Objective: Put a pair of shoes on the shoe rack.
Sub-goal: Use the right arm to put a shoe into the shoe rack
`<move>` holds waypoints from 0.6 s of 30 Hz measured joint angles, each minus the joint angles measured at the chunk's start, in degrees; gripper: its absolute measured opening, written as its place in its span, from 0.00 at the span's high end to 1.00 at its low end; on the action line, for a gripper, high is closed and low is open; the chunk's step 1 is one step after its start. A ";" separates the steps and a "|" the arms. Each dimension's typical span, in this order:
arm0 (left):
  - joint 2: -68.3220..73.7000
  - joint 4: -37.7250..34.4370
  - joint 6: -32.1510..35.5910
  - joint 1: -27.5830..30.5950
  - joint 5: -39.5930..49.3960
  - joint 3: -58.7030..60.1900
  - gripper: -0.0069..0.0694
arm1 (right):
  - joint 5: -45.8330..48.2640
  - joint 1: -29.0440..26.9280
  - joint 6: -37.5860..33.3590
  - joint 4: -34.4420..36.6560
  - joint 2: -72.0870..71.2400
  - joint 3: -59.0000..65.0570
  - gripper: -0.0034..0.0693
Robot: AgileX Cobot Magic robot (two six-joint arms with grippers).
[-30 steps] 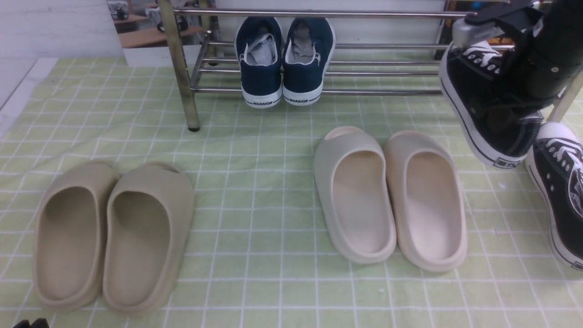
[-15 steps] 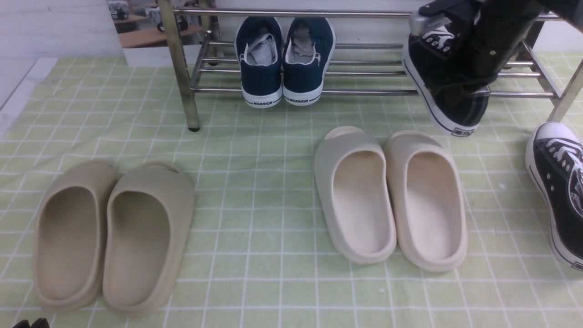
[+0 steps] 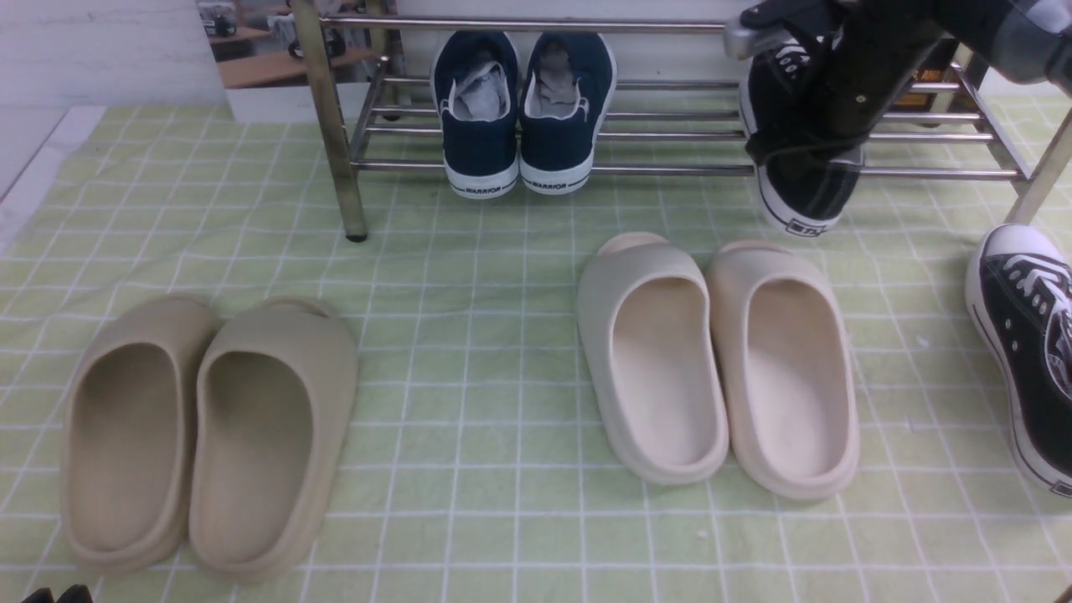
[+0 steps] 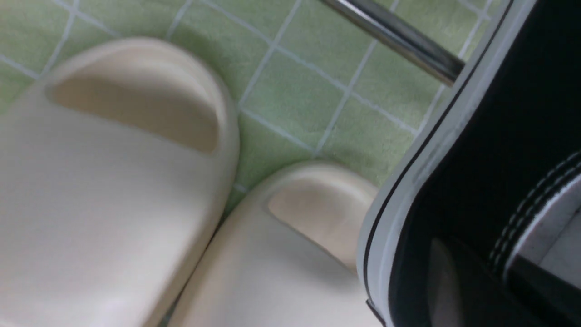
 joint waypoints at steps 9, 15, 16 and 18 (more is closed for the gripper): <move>0.00 0.00 0.00 0.00 0.00 0.00 0.69 | -1.31 0.00 -0.06 -4.12 0.28 0.00 0.93; 0.00 0.00 0.00 0.00 0.00 0.00 0.69 | -1.60 -0.05 -0.19 -4.64 0.27 0.00 0.92; 0.00 0.00 0.00 0.00 0.00 0.00 0.69 | -1.60 -0.05 -0.19 -4.64 0.27 0.00 0.92; 0.00 0.00 0.00 0.00 0.00 0.00 0.69 | -1.65 -0.05 -0.13 -4.64 0.27 0.00 0.90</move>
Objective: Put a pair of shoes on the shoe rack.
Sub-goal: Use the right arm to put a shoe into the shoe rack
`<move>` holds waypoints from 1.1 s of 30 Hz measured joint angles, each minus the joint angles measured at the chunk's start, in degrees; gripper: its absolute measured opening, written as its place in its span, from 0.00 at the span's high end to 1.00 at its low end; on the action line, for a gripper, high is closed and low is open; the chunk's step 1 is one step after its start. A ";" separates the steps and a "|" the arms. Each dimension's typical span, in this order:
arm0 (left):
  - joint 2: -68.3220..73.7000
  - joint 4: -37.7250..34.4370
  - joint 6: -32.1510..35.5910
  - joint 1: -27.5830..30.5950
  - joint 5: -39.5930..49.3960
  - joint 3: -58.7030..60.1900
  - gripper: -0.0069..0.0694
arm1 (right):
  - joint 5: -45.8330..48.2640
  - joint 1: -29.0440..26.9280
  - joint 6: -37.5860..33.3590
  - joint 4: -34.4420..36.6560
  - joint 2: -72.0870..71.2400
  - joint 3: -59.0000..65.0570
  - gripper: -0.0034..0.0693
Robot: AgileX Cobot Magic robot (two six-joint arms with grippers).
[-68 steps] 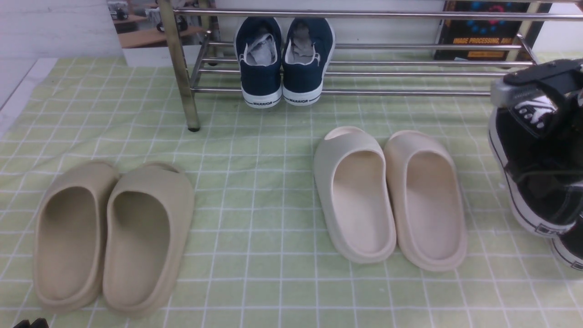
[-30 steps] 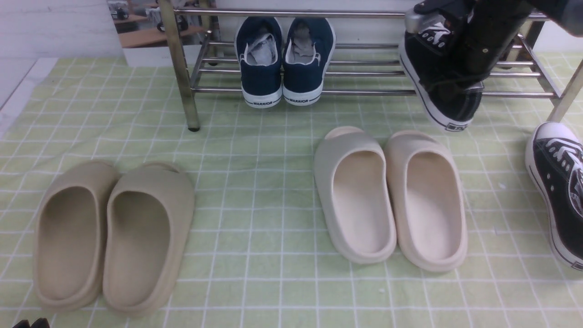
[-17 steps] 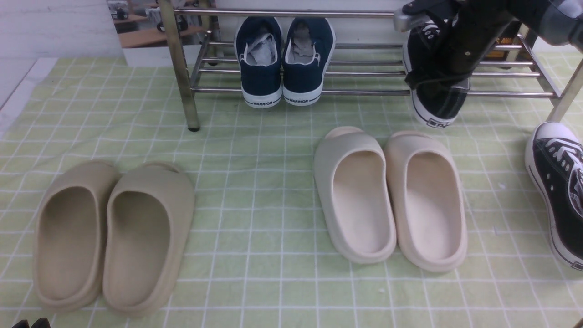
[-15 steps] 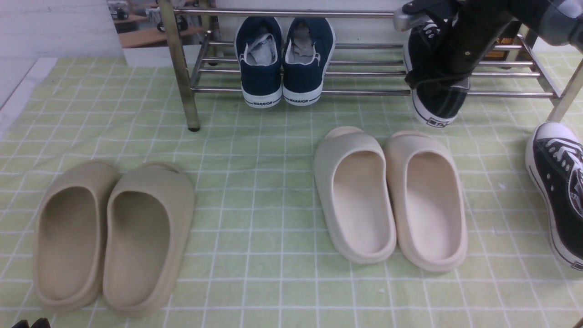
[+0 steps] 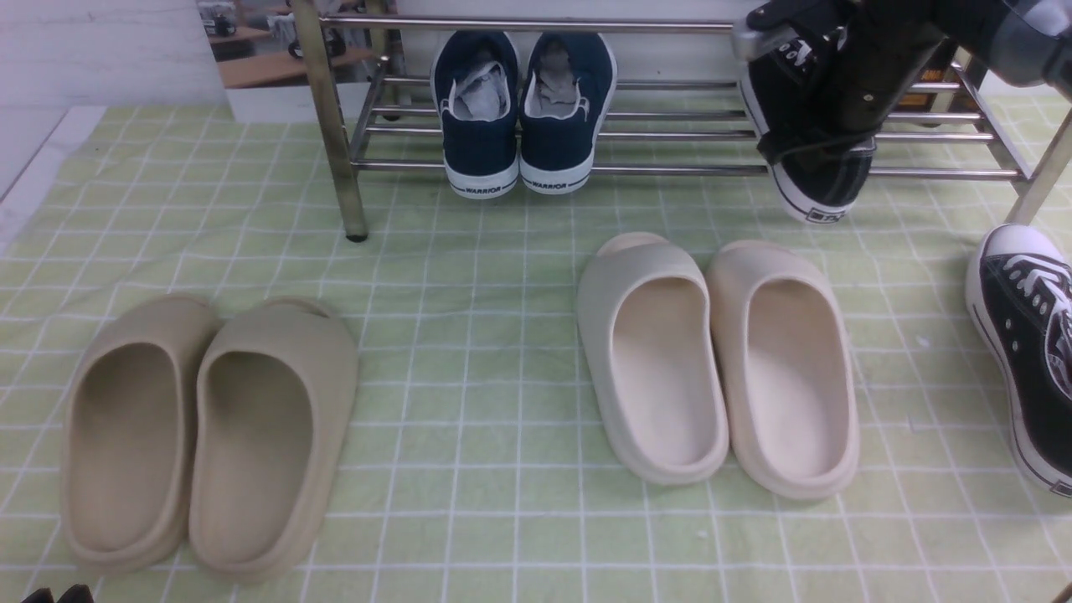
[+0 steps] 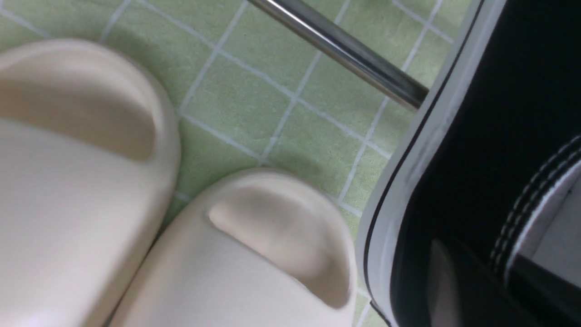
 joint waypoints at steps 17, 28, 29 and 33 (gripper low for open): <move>0.00 0.00 0.00 0.00 0.00 0.00 0.67 | 7.40 0.00 2.78 0.50 -8.28 -0.49 0.33; 0.00 0.00 0.00 0.00 0.00 0.00 0.65 | 6.40 -3.12 4.30 0.63 -21.78 20.94 0.95; 0.00 0.00 0.00 0.00 0.00 0.00 0.65 | 4.71 -3.65 4.59 0.74 -21.84 23.13 0.96; 0.00 0.00 0.00 0.00 0.00 0.00 0.64 | -8.09 -4.70 6.68 0.94 -19.55 31.76 0.96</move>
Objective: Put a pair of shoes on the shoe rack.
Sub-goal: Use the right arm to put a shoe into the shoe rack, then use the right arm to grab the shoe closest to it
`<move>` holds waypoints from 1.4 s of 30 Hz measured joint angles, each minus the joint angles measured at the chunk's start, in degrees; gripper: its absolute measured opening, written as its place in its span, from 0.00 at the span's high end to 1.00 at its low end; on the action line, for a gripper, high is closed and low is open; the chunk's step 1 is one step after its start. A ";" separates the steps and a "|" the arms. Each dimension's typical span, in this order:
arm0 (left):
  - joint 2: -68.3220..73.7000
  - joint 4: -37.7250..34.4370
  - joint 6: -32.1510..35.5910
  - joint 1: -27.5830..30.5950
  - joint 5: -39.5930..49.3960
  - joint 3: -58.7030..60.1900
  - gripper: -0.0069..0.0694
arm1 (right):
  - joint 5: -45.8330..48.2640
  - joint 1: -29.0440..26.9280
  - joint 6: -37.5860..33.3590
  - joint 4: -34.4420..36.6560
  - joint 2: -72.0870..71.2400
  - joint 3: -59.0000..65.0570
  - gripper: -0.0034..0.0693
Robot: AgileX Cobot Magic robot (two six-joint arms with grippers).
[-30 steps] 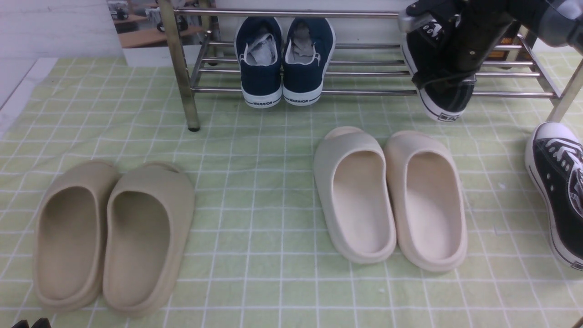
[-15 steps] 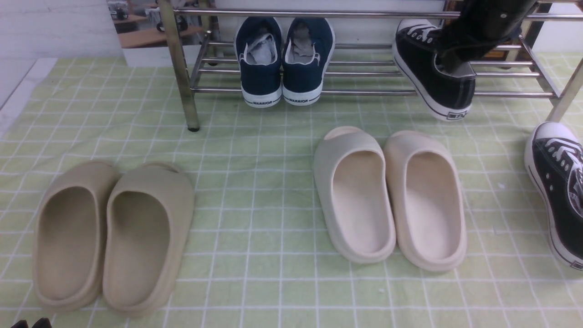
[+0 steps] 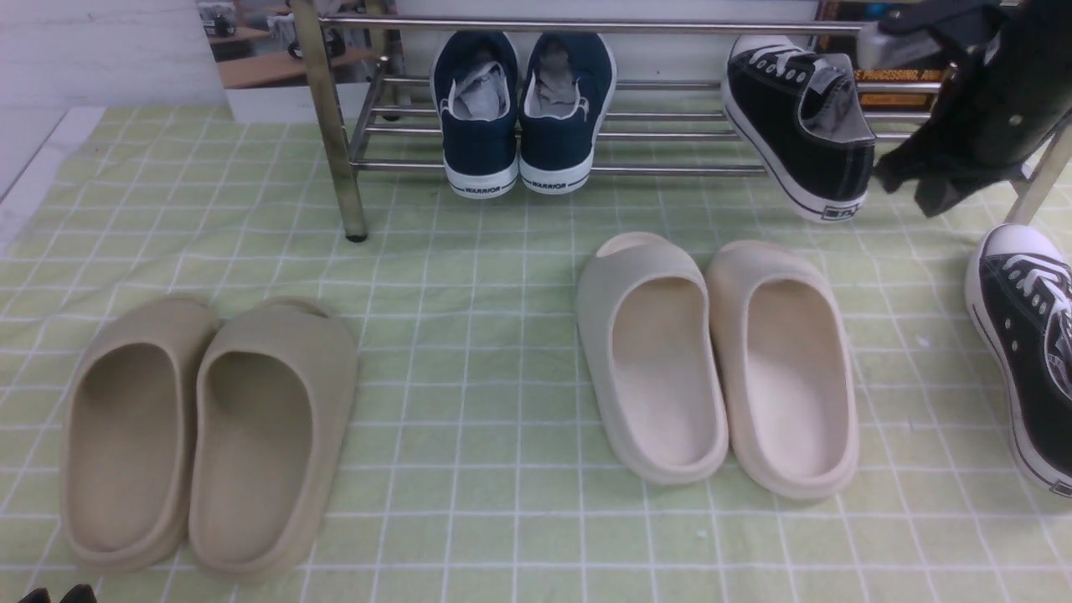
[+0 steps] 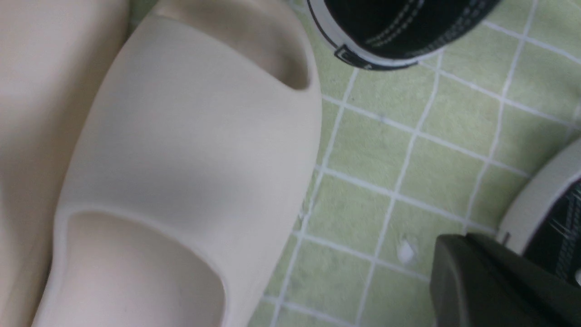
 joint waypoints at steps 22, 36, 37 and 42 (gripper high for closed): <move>0.00 0.00 0.00 0.00 0.00 0.00 0.62 | -19.38 0.06 5.38 4.04 6.09 1.56 0.92; 0.00 0.00 0.00 0.00 0.00 0.00 0.61 | 9.96 0.06 5.38 1.90 -13.27 2.82 0.27; 0.00 0.00 0.00 0.00 0.00 0.00 0.61 | 11.81 0.06 5.38 1.38 -14.99 4.09 0.25; 0.00 0.00 0.00 0.00 0.00 0.00 0.60 | 13.67 -0.41 6.46 -0.07 -21.50 14.82 0.22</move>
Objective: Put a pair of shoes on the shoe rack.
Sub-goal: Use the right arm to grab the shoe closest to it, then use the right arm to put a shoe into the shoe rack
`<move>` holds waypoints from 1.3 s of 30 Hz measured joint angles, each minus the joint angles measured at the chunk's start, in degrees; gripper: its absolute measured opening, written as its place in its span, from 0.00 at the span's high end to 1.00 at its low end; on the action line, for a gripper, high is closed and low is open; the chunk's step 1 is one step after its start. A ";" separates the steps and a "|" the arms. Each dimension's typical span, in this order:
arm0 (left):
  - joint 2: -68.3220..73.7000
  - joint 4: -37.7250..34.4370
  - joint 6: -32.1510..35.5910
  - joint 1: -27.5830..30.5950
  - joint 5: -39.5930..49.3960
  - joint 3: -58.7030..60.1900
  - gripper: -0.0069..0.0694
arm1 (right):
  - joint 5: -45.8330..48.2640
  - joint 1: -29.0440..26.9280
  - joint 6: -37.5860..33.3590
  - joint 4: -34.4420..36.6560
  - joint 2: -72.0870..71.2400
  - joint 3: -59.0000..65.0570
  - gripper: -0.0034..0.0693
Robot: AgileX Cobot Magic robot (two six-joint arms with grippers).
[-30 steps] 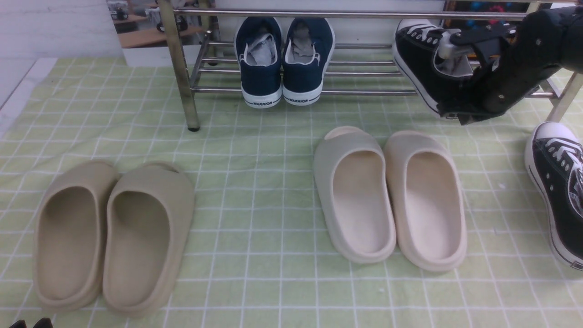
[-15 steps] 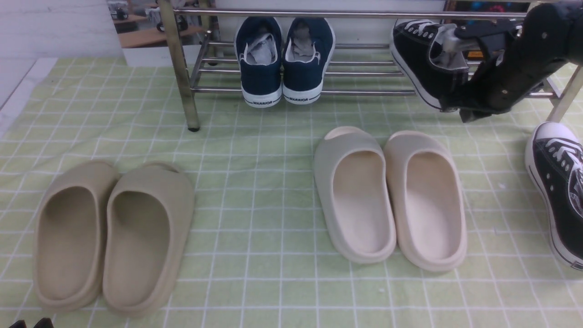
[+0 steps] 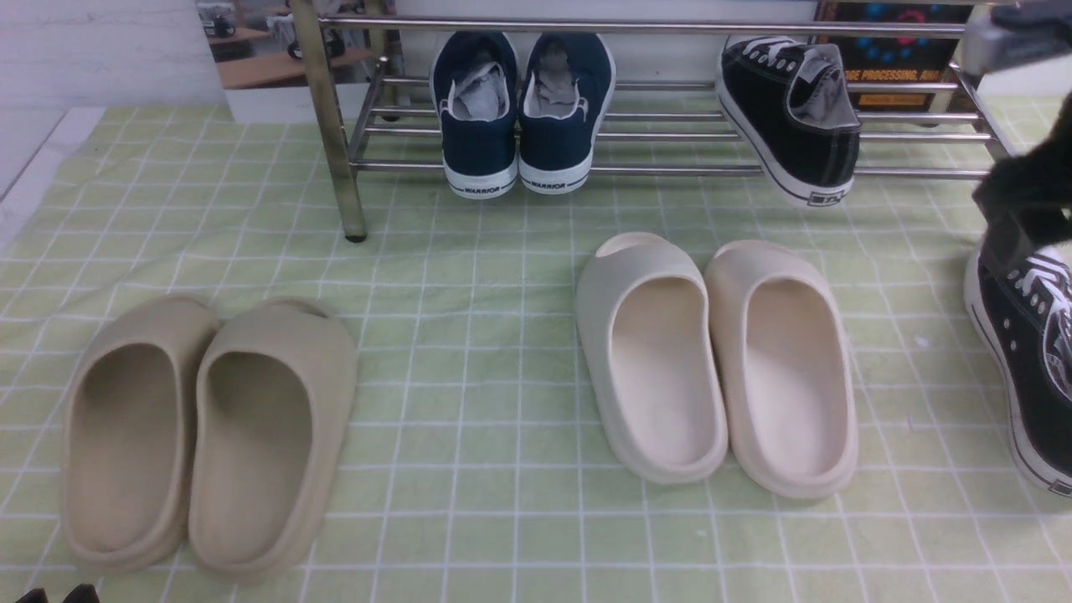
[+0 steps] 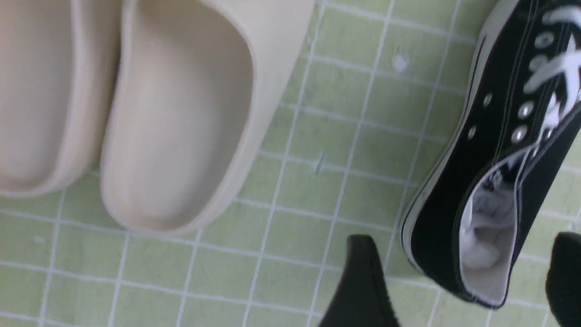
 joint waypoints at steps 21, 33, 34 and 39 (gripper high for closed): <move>0.00 0.00 0.00 0.00 0.00 0.00 0.60 | -26.29 -10.88 2.04 1.46 4.03 23.12 0.37; 0.00 0.00 0.00 0.00 0.00 0.00 0.60 | -24.37 -10.88 1.68 2.74 5.87 23.36 0.92; 0.00 0.00 0.00 0.00 0.00 0.00 0.60 | -22.99 -10.88 1.43 3.17 4.11 23.51 0.92; 0.00 0.00 0.00 0.00 0.00 0.00 0.60 | -18.71 -10.88 -3.29 7.90 -6.44 23.21 0.92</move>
